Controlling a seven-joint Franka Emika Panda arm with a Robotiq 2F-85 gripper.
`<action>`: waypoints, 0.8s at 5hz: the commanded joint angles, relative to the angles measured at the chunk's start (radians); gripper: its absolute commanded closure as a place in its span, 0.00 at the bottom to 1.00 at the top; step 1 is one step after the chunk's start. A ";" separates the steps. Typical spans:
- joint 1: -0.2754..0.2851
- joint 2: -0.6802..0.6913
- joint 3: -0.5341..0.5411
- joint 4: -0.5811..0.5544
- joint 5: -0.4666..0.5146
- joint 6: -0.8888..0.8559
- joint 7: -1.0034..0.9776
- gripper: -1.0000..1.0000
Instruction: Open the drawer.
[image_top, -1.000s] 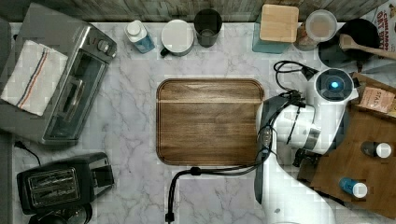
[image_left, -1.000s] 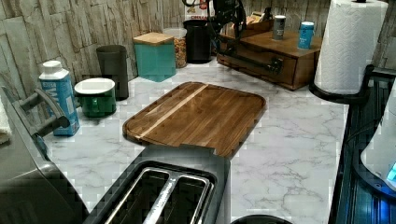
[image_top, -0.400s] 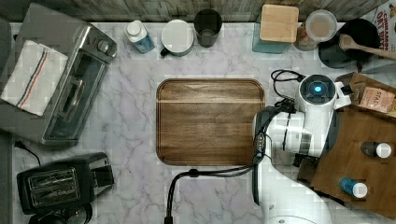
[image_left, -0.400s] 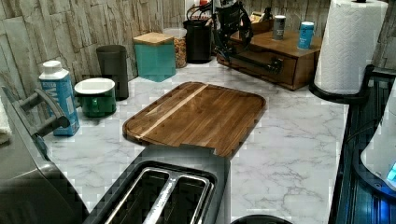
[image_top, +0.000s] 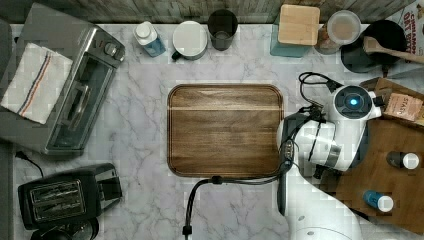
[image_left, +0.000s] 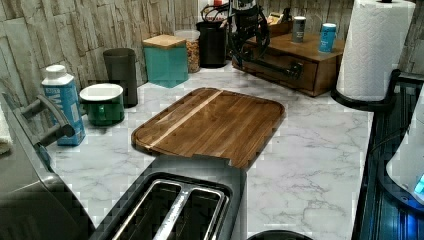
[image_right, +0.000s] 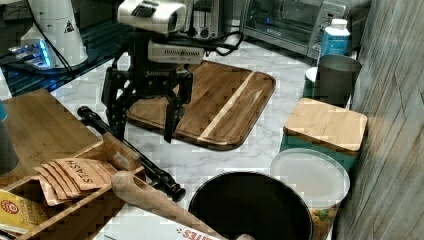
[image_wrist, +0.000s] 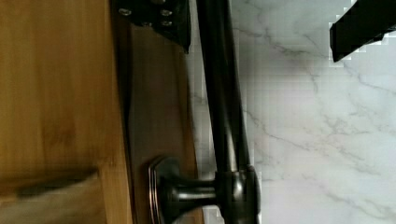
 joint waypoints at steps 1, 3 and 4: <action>-0.029 0.051 0.012 0.020 0.025 0.092 -0.020 0.00; -0.017 0.037 0.039 0.006 0.052 0.099 -0.027 0.00; -0.020 0.072 0.062 0.021 0.065 0.121 -0.051 0.00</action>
